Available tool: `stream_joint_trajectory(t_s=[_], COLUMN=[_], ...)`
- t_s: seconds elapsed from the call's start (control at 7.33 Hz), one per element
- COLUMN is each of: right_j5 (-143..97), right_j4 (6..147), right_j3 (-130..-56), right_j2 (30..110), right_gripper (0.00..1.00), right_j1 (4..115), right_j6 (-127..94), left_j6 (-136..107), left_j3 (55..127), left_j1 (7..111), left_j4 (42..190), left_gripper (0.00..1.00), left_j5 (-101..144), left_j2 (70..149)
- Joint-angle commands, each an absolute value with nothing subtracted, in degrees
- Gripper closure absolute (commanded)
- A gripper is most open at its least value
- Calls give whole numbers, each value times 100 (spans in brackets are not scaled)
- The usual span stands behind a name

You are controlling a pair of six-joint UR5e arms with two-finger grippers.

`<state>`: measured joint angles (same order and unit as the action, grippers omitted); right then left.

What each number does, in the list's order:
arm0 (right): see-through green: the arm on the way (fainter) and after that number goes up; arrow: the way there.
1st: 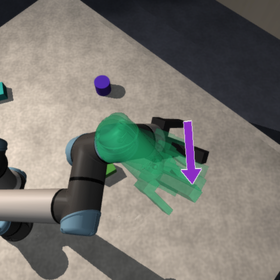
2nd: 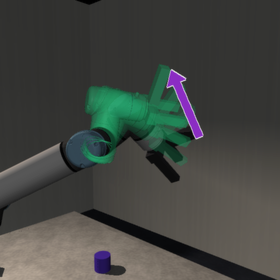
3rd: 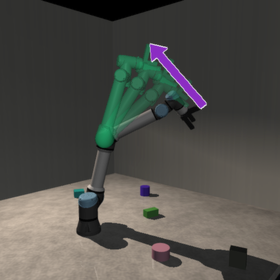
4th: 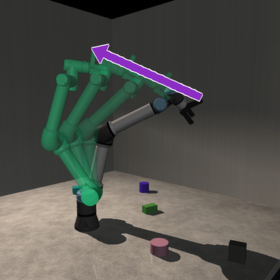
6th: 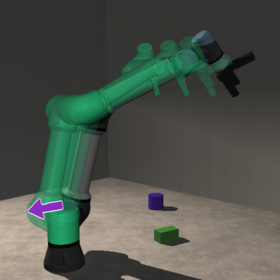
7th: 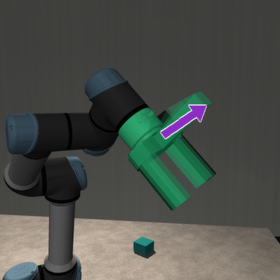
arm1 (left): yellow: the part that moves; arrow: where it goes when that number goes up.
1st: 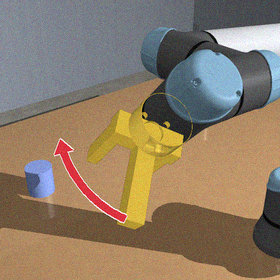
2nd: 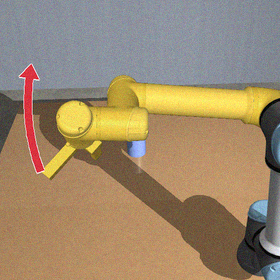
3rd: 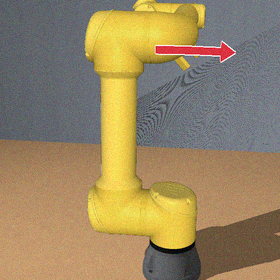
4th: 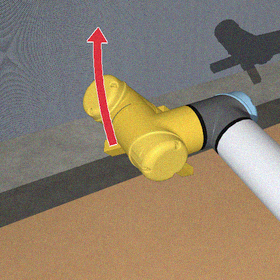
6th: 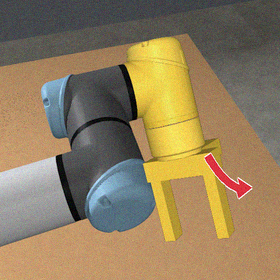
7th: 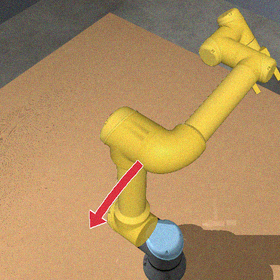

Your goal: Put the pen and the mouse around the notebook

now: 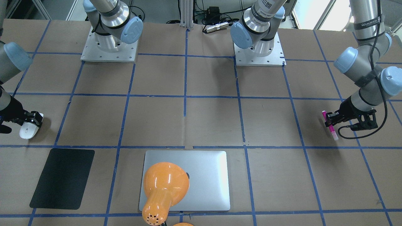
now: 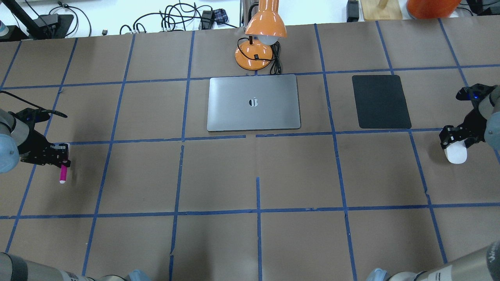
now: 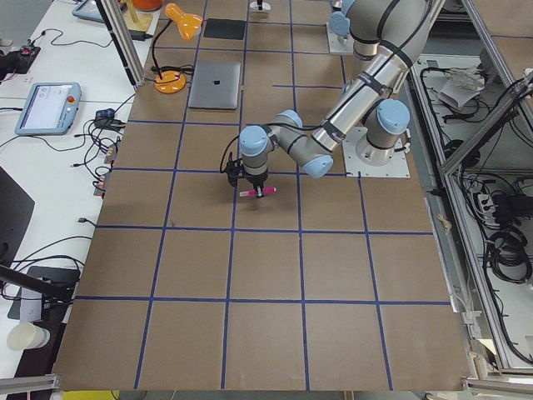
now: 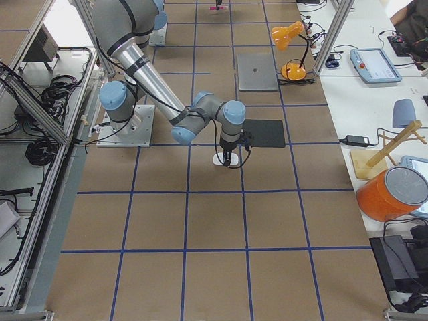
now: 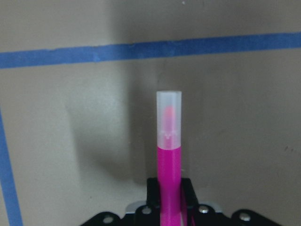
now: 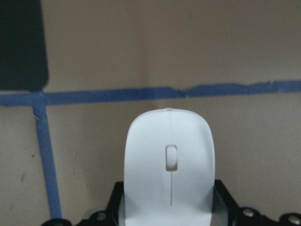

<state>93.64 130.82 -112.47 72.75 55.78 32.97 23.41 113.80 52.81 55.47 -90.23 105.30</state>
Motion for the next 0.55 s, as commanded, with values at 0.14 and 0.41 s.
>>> stream_joint_trajectory(t_s=[0.14, 0.41], right_j5=[8908, 8954], right_j4=[12176, 12190], right_j3=[-9691, -8644], right_j2=[6920, 5832], right_gripper=[70, 67], right_j1=[6931, 7625], right_j6=[2483, 1589], left_j6=[-668, -2573], left_j3=[11048, 11013], left_j1=[6632, 7676], left_j4=[6425, 6416], left_gripper=[100, 100], left_j5=[-8965, -8965], left_j2=[10047, 10002])
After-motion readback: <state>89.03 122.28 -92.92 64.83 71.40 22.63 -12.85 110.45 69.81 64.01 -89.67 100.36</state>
